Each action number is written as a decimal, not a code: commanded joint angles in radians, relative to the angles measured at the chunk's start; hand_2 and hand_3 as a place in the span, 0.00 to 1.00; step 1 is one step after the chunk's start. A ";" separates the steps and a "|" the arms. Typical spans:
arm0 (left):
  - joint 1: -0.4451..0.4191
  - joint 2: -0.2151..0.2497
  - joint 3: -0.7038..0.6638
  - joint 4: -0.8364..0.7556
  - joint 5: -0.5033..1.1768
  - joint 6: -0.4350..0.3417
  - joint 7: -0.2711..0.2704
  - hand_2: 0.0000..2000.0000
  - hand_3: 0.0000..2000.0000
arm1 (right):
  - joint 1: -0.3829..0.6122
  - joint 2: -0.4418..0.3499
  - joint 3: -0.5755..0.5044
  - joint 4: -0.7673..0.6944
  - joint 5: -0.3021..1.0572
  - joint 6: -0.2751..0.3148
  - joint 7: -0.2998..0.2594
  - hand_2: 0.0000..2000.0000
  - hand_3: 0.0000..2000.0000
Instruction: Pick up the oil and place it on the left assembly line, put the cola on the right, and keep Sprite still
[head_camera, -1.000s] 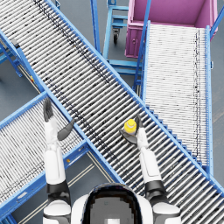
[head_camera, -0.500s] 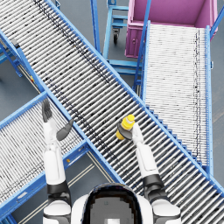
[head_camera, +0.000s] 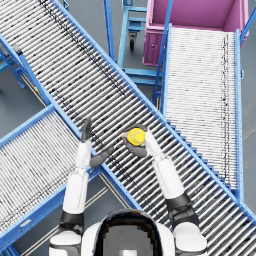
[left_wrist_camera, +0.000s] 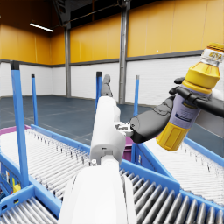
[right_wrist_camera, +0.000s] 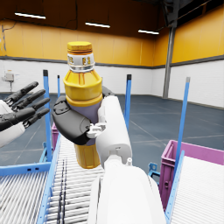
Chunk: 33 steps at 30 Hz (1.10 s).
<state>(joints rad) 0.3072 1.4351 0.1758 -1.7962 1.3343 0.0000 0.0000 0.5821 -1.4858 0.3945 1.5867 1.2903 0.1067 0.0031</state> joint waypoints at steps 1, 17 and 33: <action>0.022 0.012 0.071 0.036 0.000 0.000 0.000 0.00 0.00 | 0.038 -0.029 0.033 0.050 0.000 -0.005 -0.001 1.00 1.00; 0.099 0.082 0.170 0.123 0.334 -0.012 0.000 0.00 0.00 | -0.010 -0.036 0.175 0.069 0.003 -0.042 -0.003 1.00 1.00; 0.102 0.073 -0.038 0.079 0.337 -0.078 0.002 1.00 1.00 | -0.042 -0.004 0.099 0.097 0.001 -0.104 -0.003 0.00 0.00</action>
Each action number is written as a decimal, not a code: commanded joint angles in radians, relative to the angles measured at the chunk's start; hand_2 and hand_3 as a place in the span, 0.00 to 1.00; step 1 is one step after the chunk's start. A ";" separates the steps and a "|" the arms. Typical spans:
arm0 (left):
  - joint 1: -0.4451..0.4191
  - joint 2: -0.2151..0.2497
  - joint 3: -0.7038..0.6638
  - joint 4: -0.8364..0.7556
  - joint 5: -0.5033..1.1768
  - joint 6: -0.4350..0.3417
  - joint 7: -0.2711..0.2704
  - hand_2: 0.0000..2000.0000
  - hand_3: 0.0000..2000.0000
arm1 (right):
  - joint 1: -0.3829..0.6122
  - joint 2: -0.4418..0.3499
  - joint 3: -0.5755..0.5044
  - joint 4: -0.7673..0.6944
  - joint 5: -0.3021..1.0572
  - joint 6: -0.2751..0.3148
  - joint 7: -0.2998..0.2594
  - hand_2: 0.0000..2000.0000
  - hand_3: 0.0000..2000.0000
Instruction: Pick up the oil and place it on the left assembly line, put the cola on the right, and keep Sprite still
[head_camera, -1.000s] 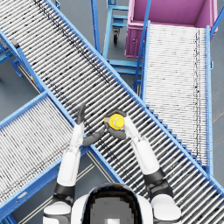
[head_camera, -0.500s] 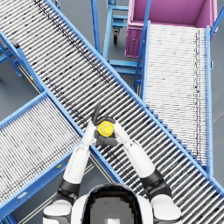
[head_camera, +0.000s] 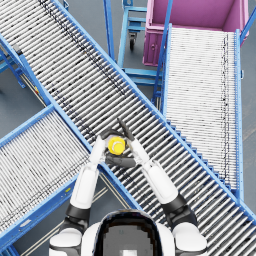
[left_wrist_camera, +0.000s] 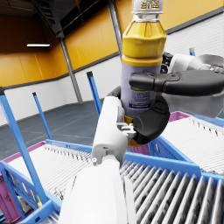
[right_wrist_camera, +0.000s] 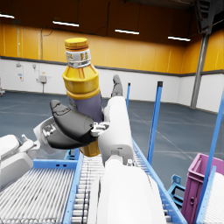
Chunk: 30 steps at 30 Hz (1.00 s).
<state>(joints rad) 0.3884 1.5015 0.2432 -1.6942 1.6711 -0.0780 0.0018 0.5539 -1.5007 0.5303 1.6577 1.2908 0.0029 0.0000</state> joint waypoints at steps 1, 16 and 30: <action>0.012 0.004 -0.147 -0.031 0.000 0.005 0.000 1.00 1.00 | -0.020 0.012 -0.048 0.031 0.000 -0.001 0.000 0.00 0.00; -0.159 0.057 -0.650 0.062 -0.001 0.020 -0.002 1.00 1.00 | -0.051 -0.007 -0.075 0.027 -0.001 -0.003 0.000 0.00 0.00; -0.100 -0.087 -0.952 -0.085 -0.002 0.076 -0.002 0.00 0.00 | -0.068 -0.029 -0.124 0.047 -0.001 -0.003 0.000 0.00 0.00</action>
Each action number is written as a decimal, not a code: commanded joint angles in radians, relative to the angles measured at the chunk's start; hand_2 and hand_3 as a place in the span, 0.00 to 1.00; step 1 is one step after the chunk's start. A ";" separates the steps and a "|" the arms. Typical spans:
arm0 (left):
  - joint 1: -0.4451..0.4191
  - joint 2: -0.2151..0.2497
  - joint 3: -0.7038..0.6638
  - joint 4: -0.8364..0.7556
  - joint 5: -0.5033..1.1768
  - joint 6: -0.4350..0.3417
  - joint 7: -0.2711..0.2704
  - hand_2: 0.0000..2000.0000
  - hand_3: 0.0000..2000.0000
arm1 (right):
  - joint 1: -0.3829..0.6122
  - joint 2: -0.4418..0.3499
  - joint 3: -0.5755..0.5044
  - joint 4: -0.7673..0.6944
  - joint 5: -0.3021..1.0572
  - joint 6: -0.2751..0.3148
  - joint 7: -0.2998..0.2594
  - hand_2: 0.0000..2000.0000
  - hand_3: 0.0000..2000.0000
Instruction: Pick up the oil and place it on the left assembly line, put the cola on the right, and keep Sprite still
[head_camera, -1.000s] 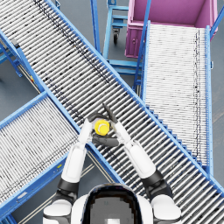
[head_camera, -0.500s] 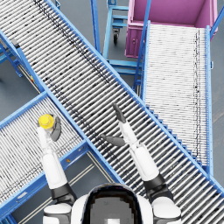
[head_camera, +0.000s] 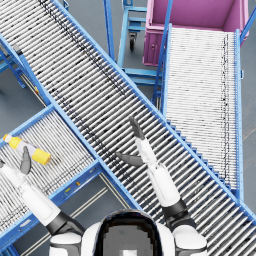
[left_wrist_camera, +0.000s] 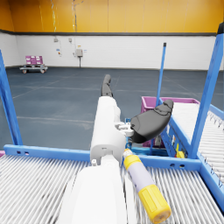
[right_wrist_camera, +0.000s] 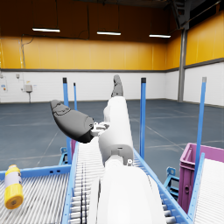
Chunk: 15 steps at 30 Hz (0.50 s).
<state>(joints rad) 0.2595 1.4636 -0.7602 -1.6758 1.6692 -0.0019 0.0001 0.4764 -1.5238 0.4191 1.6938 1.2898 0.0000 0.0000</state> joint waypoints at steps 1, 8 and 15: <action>0.039 -0.069 0.102 -0.143 0.000 0.001 0.000 0.00 0.00 | 0.011 -0.009 -0.028 0.012 0.000 0.000 0.000 0.00 0.00; 0.085 -0.134 0.421 -0.196 0.001 0.002 0.000 0.00 0.00 | 0.024 -0.027 -0.153 0.012 0.000 0.000 0.000 0.00 0.00; 0.179 -0.156 0.619 -0.145 0.001 0.002 0.000 0.00 0.00 | 0.024 -0.032 -0.318 0.044 0.000 0.000 0.000 0.00 0.00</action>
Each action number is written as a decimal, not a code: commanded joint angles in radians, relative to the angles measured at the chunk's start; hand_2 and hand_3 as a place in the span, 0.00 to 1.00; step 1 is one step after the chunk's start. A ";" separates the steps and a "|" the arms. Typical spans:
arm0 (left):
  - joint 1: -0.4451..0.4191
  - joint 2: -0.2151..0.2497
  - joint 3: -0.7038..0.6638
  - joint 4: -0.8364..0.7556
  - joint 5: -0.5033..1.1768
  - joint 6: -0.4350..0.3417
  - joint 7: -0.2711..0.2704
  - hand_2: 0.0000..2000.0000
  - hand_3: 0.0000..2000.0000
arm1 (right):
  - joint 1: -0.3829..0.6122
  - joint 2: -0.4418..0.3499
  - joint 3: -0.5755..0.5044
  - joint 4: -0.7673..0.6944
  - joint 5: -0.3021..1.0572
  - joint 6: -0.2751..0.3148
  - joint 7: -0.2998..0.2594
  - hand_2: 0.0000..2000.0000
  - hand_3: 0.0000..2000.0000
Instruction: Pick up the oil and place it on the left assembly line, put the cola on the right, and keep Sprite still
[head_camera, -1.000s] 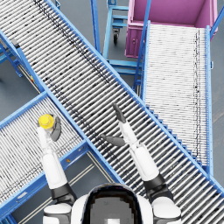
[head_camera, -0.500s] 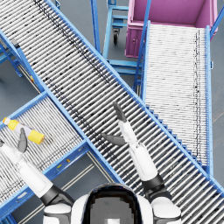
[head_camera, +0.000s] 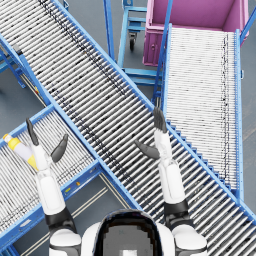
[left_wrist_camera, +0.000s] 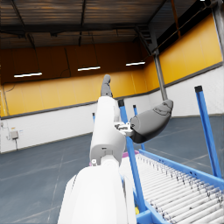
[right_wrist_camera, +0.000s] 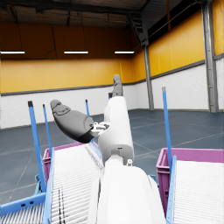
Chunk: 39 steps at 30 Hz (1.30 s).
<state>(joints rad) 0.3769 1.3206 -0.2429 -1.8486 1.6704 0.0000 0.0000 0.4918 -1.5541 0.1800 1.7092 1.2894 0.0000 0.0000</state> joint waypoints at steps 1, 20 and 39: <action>0.077 -0.012 0.122 0.041 0.000 0.000 0.000 0.00 0.00 | 0.006 -0.001 -0.110 0.031 0.000 0.000 0.000 0.00 0.00; 0.096 -0.003 0.275 0.071 -0.081 0.012 0.012 0.00 0.00 | -0.060 0.039 -0.204 0.063 -0.037 0.012 -0.012 0.00 0.00; -0.074 -0.106 0.431 0.054 -0.624 0.094 0.094 0.00 0.00 | -0.192 0.324 0.004 0.085 -0.270 0.093 -0.094 0.00 0.00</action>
<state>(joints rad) 0.2991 1.2125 0.1922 -1.7952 1.0333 0.0958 0.0956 0.2969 -1.2232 0.1891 1.7947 1.0141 0.0948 -0.0959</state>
